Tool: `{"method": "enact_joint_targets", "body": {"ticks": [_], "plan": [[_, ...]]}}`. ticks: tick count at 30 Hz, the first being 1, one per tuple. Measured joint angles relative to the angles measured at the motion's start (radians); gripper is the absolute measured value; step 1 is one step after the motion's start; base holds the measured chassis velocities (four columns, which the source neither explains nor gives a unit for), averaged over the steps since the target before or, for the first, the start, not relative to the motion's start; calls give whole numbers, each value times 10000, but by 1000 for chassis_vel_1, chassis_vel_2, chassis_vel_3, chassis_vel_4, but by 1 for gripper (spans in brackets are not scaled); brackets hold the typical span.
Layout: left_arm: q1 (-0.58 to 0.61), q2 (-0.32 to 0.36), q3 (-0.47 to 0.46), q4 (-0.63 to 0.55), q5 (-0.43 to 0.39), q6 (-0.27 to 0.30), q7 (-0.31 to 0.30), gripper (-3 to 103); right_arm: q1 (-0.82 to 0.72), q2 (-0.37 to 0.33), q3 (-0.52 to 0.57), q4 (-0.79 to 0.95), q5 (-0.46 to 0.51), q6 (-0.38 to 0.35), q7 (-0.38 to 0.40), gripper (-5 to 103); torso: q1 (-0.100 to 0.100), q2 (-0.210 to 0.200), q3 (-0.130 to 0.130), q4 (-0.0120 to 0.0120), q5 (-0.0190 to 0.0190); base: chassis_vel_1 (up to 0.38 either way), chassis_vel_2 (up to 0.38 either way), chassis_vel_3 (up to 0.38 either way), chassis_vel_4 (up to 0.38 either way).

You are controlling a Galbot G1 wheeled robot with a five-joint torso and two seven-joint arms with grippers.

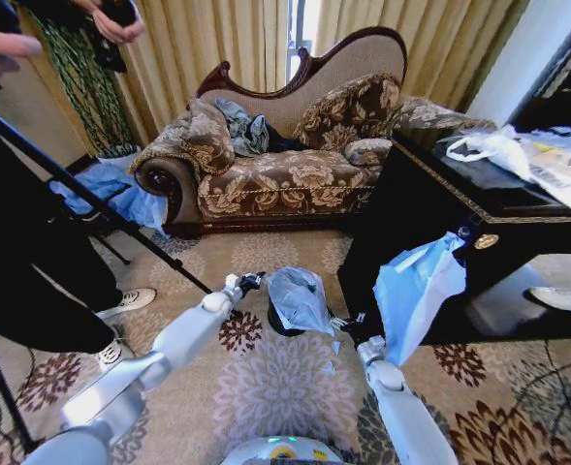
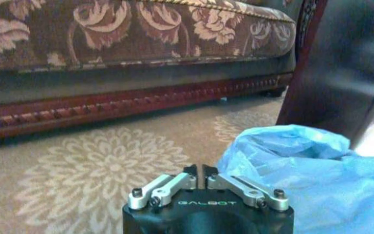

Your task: Place a garbage bag over the trash bin.

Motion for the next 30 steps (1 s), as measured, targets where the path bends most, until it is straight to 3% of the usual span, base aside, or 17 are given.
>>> {"method": "enact_joint_targets", "body": {"ticks": [3, 6, 12, 15, 16, 18, 20, 24, 27, 28, 30], "plan": [[55, 46, 41, -150, -169, 124, 42, 14, -3, 3, 19, 15, 0, -9, 19, 100, 0, 0, 0, 0, -1, 0, 0, 0, 0], [66, -86, 116, -257, -467, 339, 143, 30, -15, 23, 32, 15, -13, -12, 50, 100, 2, 0, 1, -2, 0, 0, 0, 0, 0], [-47, -267, 321, -222, -605, 481, 221, 47, -18, -4, 42, -44, -19, -10, 59, 100, 1, 0, 1, -3, 0, 0, 0, 0, 0], [-51, -318, 379, -221, -583, 498, 248, 64, -12, -56, 31, -66, -5, -5, 64, 100, 1, 0, 1, -3, -1, 0, 0, 0, 0], [-51, -318, 379, -221, -583, 498, 248, 64, -12, -56, 31, -66, -5, -5, 64, 100, 1, 0, 1, -3, -1, 0, 0, 0, 0], [-45, -325, 376, -213, -545, 498, 288, 77, 3, -83, 24, -130, 79, 8, 92, 100, 1, 0, 1, -2, -1, 0, 0, 0, 0], [-41, -324, 355, -213, -543, 489, 320, 76, 6, -100, 21, -151, 116, 14, 93, 100, 1, 0, 1, -2, -1, 0, 0, 0, 0], [-32, -260, 283, -274, -563, 463, 428, 59, 7, -119, 20, -212, 175, 22, 97, 100, 1, 0, 1, -2, -1, 0, 0, 0, 0], [-34, -247, 271, -280, -605, 448, 465, 54, 9, -118, 20, -237, 196, 35, 98, 100, 1, 0, 1, 0, -1, 0, 0, 0, 0], [-41, -253, 255, -277, -655, 439, 481, 43, 1, -110, 19, -244, 201, 43, 100, 100, 1, 0, 1, -2, -2, 0, 0, 0, 0], [-44, -255, 250, -274, -688, 437, 495, 43, -5, -106, 19, -244, 202, 49, 100, 100, 1, 0, 1, -2, -1, 0, 0, 0, 0]]}}
